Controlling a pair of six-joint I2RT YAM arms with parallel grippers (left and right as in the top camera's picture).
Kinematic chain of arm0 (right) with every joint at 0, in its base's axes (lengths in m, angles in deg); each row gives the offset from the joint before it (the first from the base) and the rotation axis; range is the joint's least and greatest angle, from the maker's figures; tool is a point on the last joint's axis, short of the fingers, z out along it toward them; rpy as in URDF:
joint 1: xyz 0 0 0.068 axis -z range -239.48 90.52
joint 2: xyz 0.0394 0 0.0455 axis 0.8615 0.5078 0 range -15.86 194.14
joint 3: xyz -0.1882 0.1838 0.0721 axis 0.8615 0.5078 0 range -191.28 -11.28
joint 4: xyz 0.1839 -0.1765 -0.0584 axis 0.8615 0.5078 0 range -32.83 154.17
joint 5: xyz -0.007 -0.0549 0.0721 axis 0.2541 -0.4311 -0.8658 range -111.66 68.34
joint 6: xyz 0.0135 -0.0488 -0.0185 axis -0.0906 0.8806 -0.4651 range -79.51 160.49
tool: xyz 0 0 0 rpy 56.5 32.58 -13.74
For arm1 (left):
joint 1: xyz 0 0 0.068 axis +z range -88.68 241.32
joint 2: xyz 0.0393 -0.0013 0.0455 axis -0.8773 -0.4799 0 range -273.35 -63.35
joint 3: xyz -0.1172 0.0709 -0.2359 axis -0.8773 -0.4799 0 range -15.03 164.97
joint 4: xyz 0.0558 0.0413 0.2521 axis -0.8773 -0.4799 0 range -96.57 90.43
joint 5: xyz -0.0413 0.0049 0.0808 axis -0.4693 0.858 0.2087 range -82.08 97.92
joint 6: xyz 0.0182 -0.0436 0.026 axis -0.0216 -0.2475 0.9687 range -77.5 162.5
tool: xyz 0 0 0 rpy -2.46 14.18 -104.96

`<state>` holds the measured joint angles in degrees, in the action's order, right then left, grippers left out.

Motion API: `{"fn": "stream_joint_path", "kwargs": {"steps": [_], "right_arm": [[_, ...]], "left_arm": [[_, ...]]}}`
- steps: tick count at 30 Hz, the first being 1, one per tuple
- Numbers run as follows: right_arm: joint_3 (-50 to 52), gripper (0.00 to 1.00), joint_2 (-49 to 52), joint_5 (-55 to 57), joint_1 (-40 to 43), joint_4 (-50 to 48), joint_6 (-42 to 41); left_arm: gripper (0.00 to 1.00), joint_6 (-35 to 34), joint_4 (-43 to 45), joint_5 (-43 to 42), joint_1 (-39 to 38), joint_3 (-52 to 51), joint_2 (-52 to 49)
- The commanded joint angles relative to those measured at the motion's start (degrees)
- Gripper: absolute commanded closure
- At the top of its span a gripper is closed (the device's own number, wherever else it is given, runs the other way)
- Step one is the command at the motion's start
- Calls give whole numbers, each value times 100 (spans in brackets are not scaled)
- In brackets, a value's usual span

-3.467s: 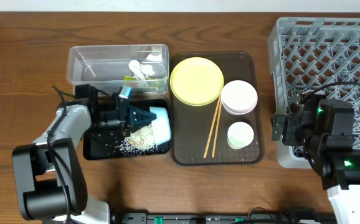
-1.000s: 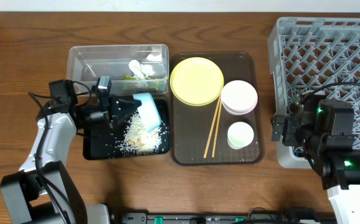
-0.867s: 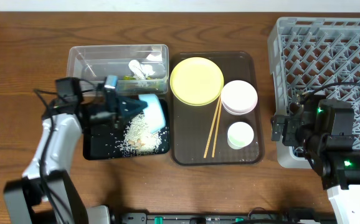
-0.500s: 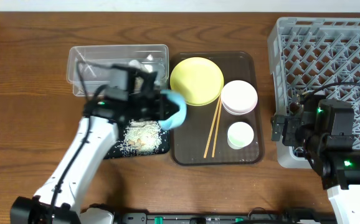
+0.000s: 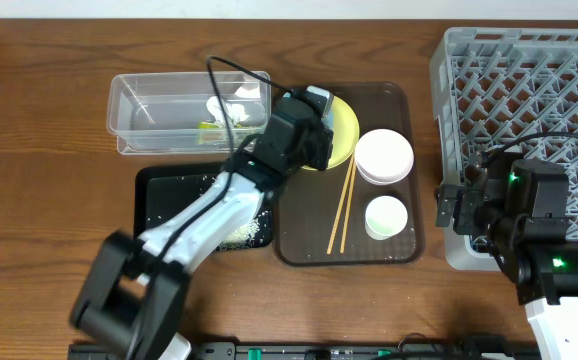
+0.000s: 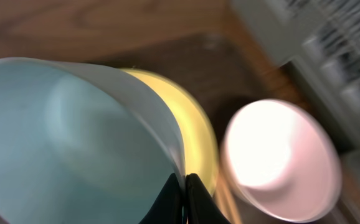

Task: Sort waste into correct bins and load items into the dishwasher rack
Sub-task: 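Carry the empty blue bowl with the left gripper onto the yellow plate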

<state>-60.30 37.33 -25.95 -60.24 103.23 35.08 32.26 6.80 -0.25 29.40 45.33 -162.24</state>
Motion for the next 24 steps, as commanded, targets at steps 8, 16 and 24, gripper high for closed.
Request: {"fn": "stream_joint_path", "kwargs": {"steps": [8,16,24], "right_arm": [[-98,1,-31,-26,-72,9,-11],[-98,1,-31,-26,-72,22,-11],[-98,1,-31,-26,-72,24,-11]], "left_arm": [[83,142,164,87,-4,81,-522],[58,133,-247,-1071,-4,81,-212],[56,-796,-1456,-2647,-4,81,345]]}}
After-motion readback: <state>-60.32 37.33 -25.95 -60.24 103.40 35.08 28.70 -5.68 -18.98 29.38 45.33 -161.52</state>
